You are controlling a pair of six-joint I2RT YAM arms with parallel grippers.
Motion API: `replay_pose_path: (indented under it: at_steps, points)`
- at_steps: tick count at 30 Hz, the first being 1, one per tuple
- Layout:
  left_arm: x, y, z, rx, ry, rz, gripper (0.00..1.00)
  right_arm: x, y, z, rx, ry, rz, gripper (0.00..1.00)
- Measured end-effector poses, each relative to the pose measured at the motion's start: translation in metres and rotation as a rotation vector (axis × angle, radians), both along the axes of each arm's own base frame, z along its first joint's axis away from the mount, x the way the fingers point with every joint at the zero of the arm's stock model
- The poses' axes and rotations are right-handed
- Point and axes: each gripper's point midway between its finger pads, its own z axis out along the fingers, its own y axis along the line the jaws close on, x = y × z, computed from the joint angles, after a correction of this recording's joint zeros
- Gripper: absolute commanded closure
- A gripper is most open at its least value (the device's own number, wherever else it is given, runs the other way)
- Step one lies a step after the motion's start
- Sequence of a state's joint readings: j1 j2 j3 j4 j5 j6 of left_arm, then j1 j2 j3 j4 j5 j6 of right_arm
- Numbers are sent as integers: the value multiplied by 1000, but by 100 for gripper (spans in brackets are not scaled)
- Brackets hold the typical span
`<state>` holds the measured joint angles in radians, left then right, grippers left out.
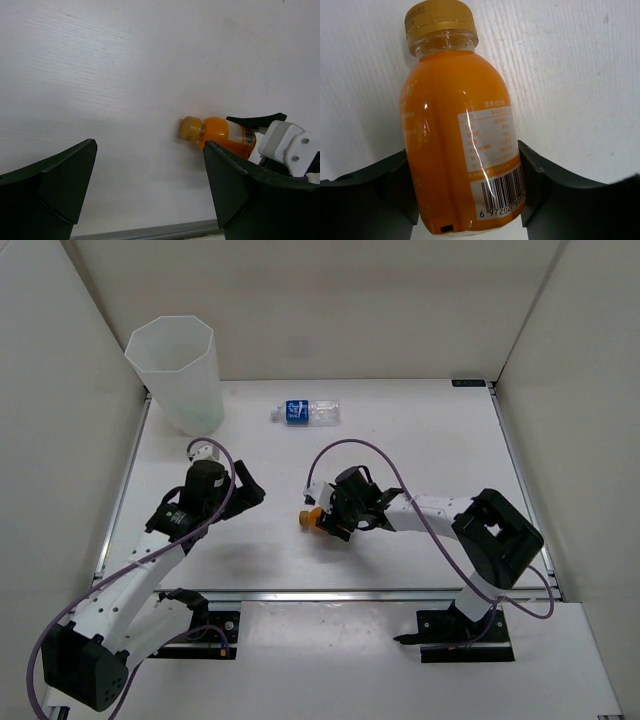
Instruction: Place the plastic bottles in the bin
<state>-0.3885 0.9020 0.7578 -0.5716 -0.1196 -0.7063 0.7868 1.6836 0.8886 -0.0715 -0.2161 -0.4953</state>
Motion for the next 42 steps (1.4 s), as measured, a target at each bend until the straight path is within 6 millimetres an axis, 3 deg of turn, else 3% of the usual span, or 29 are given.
replay_pose_path:
  at_steps: [4, 6, 11, 16, 20, 25, 30, 34, 35, 37, 40, 42]
  points:
    - [-4, -15, -12, -54, 38, -31, 1, -7, 0, 14, 52, 0, -19, 73]
    - [-3, -23, -8, -94, 24, -36, 1, -5, 8, 33, 122, -9, -43, 78]
    - [0, -56, 5, -223, -38, -65, 1, 4, 29, 93, 340, -32, -114, 78]
    - [6, -86, 20, -290, -103, -67, 1, 14, 49, 129, 449, -21, -170, 80]
    - [13, -99, 26, -302, -149, -44, 1, 16, 63, 136, 471, -6, -190, 83]
    - [31, -95, 31, -303, -199, -18, 2, 16, 63, 132, 460, 13, -182, 81]
    - [38, -97, 39, -314, -259, -38, 1, 5, 69, 136, 504, 49, -98, 75]
    - [43, -106, 35, -313, -261, -68, 4, -5, 74, 143, 548, 68, -34, 75]
    - [44, -108, 32, -310, -255, -77, 10, -7, 75, 145, 561, 67, -20, 74]
    - [44, -113, 30, -317, -251, -100, 37, -9, 75, 150, 589, 68, -6, 74]
    - [46, -119, 38, -340, -281, -127, 65, -12, 73, 151, 615, 98, 5, 73]
    - [46, -120, 41, -355, -290, -136, 76, -12, 73, 153, 621, 97, 11, 71]
